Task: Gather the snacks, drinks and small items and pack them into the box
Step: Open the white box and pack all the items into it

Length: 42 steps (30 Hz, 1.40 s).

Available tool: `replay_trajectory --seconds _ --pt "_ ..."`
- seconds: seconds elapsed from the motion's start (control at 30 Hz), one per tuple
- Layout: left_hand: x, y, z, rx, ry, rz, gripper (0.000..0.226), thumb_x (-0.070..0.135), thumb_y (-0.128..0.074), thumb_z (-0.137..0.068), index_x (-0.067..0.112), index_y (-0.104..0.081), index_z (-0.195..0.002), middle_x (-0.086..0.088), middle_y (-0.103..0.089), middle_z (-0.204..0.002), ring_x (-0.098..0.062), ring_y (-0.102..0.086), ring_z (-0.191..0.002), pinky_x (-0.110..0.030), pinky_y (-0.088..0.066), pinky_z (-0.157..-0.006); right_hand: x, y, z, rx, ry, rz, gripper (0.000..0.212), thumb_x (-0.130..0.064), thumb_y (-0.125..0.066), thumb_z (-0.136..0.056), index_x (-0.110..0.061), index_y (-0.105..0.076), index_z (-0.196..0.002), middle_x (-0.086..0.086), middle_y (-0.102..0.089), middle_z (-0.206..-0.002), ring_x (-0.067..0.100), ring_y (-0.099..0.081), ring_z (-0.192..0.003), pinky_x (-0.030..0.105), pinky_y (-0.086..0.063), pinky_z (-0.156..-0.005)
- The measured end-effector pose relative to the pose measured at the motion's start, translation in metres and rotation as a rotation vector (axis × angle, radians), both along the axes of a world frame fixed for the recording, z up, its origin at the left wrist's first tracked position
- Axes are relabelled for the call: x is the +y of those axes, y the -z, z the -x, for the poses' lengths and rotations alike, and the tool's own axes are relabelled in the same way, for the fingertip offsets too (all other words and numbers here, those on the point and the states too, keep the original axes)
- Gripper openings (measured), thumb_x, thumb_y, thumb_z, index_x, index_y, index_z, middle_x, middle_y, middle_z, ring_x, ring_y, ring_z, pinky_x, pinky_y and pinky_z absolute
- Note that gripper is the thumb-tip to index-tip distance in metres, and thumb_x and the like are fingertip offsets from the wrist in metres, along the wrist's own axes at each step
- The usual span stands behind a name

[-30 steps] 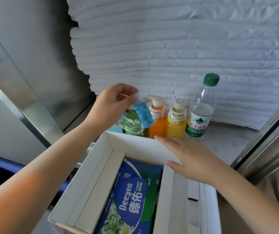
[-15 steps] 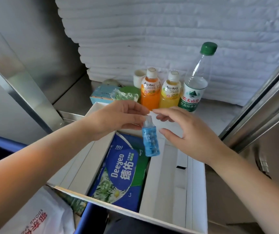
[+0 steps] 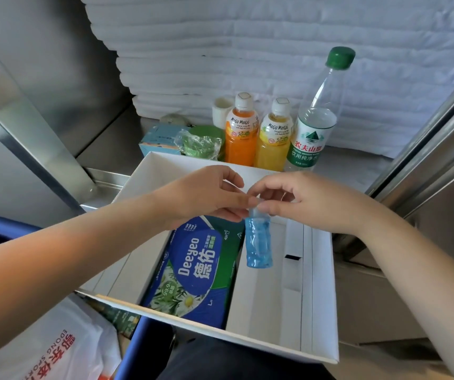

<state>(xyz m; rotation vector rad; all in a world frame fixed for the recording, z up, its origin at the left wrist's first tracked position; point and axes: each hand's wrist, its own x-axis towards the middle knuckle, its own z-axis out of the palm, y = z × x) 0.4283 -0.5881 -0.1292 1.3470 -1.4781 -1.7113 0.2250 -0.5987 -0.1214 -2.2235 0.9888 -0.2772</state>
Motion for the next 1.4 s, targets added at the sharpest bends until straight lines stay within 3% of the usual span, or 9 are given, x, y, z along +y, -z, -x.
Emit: replay_trajectory --seconds 0.23,0.47,0.57,0.7,0.83,1.0,1.13,1.33,1.4 --pt "0.012 0.027 0.016 -0.050 0.046 -0.100 0.039 0.016 -0.077 -0.073 0.008 -0.049 -0.098 -0.014 -0.072 -0.091 -0.023 -0.071 -0.083 -0.031 -0.057 -0.077 0.001 0.004 0.001 0.231 -0.074 -0.116 0.015 -0.039 -0.065 -0.084 -0.041 -0.063 -0.098 -0.015 -0.068 -0.083 -0.003 -0.061 -0.076 0.024 -0.051 -0.072" --pt "0.023 0.048 0.028 -0.145 0.172 -0.146 0.039 0.016 -0.079 -0.074 0.013 -0.049 -0.098 0.000 -0.072 -0.078 -0.013 -0.070 -0.080 -0.024 -0.057 -0.073 0.014 0.017 -0.007 0.532 -0.195 0.029 0.015 -0.039 -0.063 -0.083 -0.031 -0.065 -0.096 -0.014 -0.064 -0.076 0.001 -0.057 -0.068 0.022 -0.045 -0.058" --pt "0.028 0.055 0.032 -0.184 0.229 -0.152 0.041 0.016 -0.079 -0.074 0.012 -0.050 -0.101 -0.002 -0.072 -0.081 -0.012 -0.070 -0.078 -0.021 -0.056 -0.070 0.021 0.023 -0.011 0.608 -0.239 0.036 0.005 -0.035 -0.063 -0.082 -0.031 -0.060 -0.081 -0.013 -0.063 -0.067 -0.001 -0.053 -0.059 0.023 -0.038 -0.052" --pt "0.031 0.063 0.035 -0.179 0.230 -0.166 0.042 0.015 -0.082 -0.071 0.011 -0.051 -0.098 -0.002 -0.070 -0.079 -0.011 -0.069 -0.074 -0.018 -0.053 -0.063 0.025 0.024 -0.013 0.655 -0.259 0.100 0.030 -0.032 -0.063 -0.082 -0.029 -0.046 -0.058 -0.011 -0.052 -0.057 0.001 -0.045 -0.052 0.024 -0.034 -0.048" --pt "0.034 0.070 0.037 -0.240 0.244 -0.129 0.036 0.015 -0.078 -0.074 0.013 -0.051 -0.097 -0.002 -0.069 -0.081 -0.013 -0.068 -0.075 -0.021 -0.055 -0.066 0.027 0.023 -0.013 0.685 -0.289 0.108 0.009 -0.031 -0.057 -0.088 -0.034 -0.065 -0.090 -0.014 -0.050 -0.065 0.001 -0.043 -0.057 0.023 -0.033 -0.049" --pt "0.035 0.075 0.034 -0.383 0.271 0.020 0.033 0.025 -0.079 -0.074 0.024 -0.052 -0.094 0.012 -0.070 -0.077 0.007 -0.062 -0.065 -0.006 -0.045 -0.055 0.030 0.024 -0.011 0.718 -0.279 0.144 0.012 -0.026 -0.052 -0.088 -0.031 -0.061 -0.094 -0.011 -0.061 -0.087 0.012 -0.055 -0.076 0.024 -0.038 -0.053" --pt "0.043 0.079 0.031 -0.457 0.309 0.152 0.033 0.031 -0.078 -0.073 0.032 -0.051 -0.091 0.018 -0.069 -0.082 0.010 -0.058 -0.069 -0.008 -0.046 -0.060 0.031 0.021 -0.011 0.744 -0.313 0.082 0.029 -0.019 -0.050 -0.087 -0.035 -0.066 -0.106 -0.013 -0.063 -0.093 0.013 -0.058 -0.085 0.028 -0.048 -0.064" --pt "0.049 0.076 0.029 -0.714 0.578 0.486 0.033 0.032 -0.064 -0.085 0.029 -0.044 -0.111 0.024 -0.056 -0.092 0.001 -0.051 -0.068 -0.021 -0.049 -0.070 0.034 0.019 -0.012 0.856 -0.413 0.090 0.021 -0.007 -0.046 -0.087 -0.024 -0.053 -0.077 -0.007 -0.042 -0.064 0.011 -0.040 -0.056 0.026 -0.036 -0.052" --pt "0.050 0.074 0.027 -0.766 0.683 0.553 0.034 0.030 -0.058 -0.089 0.029 -0.041 -0.119 0.018 -0.059 -0.102 -0.003 -0.052 -0.077 -0.027 -0.049 -0.076 0.033 0.022 -0.013 0.909 -0.448 0.108 0.024 -0.008 -0.046 -0.089 -0.025 -0.061 -0.096 -0.005 -0.041 -0.064 0.011 -0.038 -0.054 0.023 -0.030 -0.048"
